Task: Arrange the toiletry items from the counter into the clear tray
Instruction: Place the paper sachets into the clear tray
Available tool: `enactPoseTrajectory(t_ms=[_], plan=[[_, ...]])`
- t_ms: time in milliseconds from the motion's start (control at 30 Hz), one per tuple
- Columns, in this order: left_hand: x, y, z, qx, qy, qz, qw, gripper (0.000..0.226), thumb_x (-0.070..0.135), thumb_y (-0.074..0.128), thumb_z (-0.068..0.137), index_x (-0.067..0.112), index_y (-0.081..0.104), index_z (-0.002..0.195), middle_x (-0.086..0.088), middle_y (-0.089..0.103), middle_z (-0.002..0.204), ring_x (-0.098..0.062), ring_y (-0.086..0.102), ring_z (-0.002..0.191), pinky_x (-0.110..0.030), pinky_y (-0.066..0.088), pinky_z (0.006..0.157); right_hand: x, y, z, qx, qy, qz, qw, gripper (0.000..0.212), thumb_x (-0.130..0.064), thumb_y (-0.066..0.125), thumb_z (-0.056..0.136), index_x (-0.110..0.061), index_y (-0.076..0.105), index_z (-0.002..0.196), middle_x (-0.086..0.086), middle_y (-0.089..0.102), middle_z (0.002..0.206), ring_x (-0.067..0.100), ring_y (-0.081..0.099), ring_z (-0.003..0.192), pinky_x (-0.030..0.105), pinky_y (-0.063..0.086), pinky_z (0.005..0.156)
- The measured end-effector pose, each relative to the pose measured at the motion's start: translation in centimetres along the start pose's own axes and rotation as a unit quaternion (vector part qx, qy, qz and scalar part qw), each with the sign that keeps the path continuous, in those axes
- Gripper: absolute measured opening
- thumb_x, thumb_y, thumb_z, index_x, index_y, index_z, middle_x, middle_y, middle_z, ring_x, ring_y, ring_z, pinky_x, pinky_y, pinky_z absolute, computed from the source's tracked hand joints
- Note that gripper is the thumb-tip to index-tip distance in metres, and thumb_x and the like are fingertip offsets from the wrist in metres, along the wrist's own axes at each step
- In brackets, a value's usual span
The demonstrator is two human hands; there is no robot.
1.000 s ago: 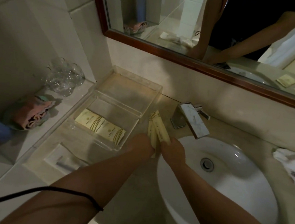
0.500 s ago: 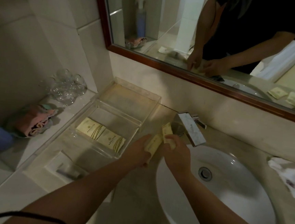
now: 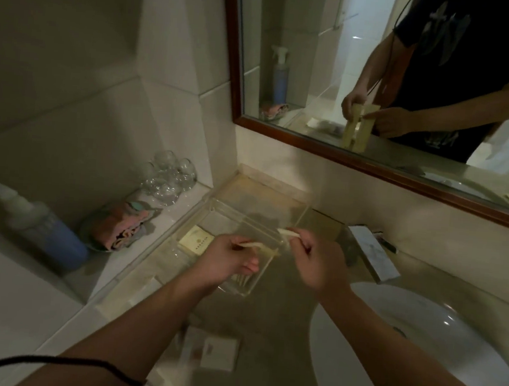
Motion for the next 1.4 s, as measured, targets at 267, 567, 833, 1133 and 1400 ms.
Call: enactPoseTrajectory(t_ms=[267,567,833,1133,1400], plan=[[0.8,-6.0,1.9,0.177,-0.011,-0.032,0.984,0.032,0.018,0.062,0.090,0.016,0.055,0.059,0.002,0.049,0.046,-0.011,0.043,0.040,-0.018,0.037,0.043,-1.0,3.5,4.6,-0.065,0.086,-0.011,0.994,0.028,-0.049,0.035,0.098,-0.027,0.050,0.089,-0.004,0.062,0.075,0.010,0.061,0.061,0.034,0.053,0.054],[0.1,-10.9,5.6,0.198,-0.043,-0.060,0.977,0.012,0.011,0.063,0.089,0.000,0.066,0.088,-0.009,0.061,0.068,-0.015,0.057,0.056,-0.023,0.054,0.054,-3.7,8.6,9.1,-0.123,0.052,0.047,0.990,0.028,-0.016,0.040,0.102,-0.008,0.057,0.124,0.003,0.061,0.100,0.023,0.061,0.093,0.026,0.035,0.069],[-2.7,-13.8,10.5,0.189,-0.098,-0.039,0.976,0.010,0.003,0.054,0.090,-0.001,0.063,0.088,-0.012,0.061,0.069,-0.017,0.059,0.057,-0.028,0.057,0.060,-4.3,14.3,11.7,-0.233,0.107,0.087,0.963,0.032,-0.017,0.045,0.096,-0.021,0.052,0.127,-0.002,0.061,0.104,0.019,0.062,0.094,0.029,0.049,0.068],[-6.8,-15.1,13.7,0.197,-0.121,0.070,0.970,0.020,0.006,0.059,0.084,0.009,0.065,0.066,-0.011,0.064,0.061,-0.023,0.063,0.055,-0.043,0.059,0.067,-0.1,22.4,12.0,-0.330,0.172,0.001,0.928,0.049,-0.022,0.056,0.081,-0.019,0.042,0.128,0.006,0.055,0.123,0.031,0.059,0.109,0.042,0.052,0.088],[-7.4,-14.8,13.8,0.200,-0.125,0.069,0.969,0.016,0.011,0.061,0.080,0.014,0.069,0.066,-0.014,0.072,0.071,-0.029,0.072,0.067,-0.050,0.060,0.067,-1.4,22.7,12.4,-0.321,0.092,-0.127,0.934,0.061,-0.021,0.052,0.088,0.000,0.029,0.140,0.023,0.035,0.139,0.037,0.044,0.122,0.037,0.043,0.098]])
Point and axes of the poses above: each hand's wrist, its own z-axis towards the middle knuckle, its own y-axis out of the palm, x = y × z, the point moved 5 cm from there along z, towards the middle knuckle
